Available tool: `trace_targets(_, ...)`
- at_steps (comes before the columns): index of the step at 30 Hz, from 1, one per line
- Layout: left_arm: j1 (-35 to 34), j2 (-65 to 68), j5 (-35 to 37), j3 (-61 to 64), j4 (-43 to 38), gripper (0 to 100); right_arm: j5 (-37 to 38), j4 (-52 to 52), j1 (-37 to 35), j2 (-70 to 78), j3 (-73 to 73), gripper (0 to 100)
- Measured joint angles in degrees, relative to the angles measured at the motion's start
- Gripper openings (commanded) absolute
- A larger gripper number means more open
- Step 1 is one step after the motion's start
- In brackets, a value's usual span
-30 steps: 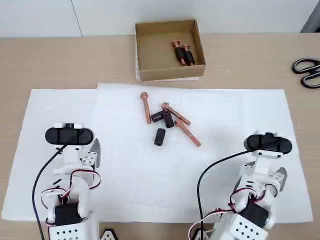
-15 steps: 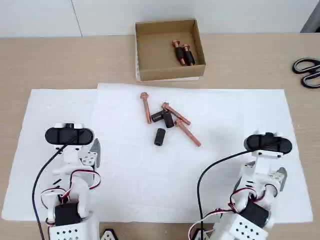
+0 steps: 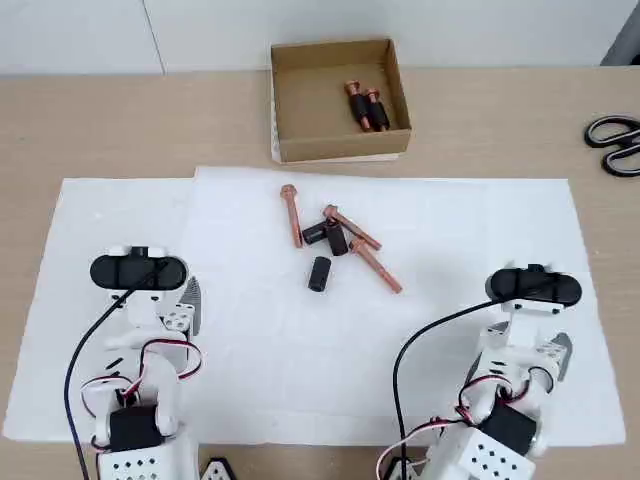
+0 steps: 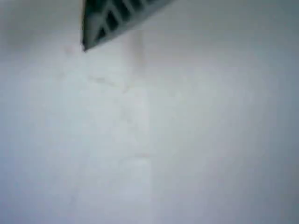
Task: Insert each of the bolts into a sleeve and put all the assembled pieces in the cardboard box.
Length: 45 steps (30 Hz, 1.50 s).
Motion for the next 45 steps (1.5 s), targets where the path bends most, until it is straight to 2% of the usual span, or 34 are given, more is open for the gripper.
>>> trace_targets(45, 0.53, 0.0, 0.0, 0.0, 0.0, 20, 0.0, 0.0, -1.93, 0.0, 0.0, 24.7)
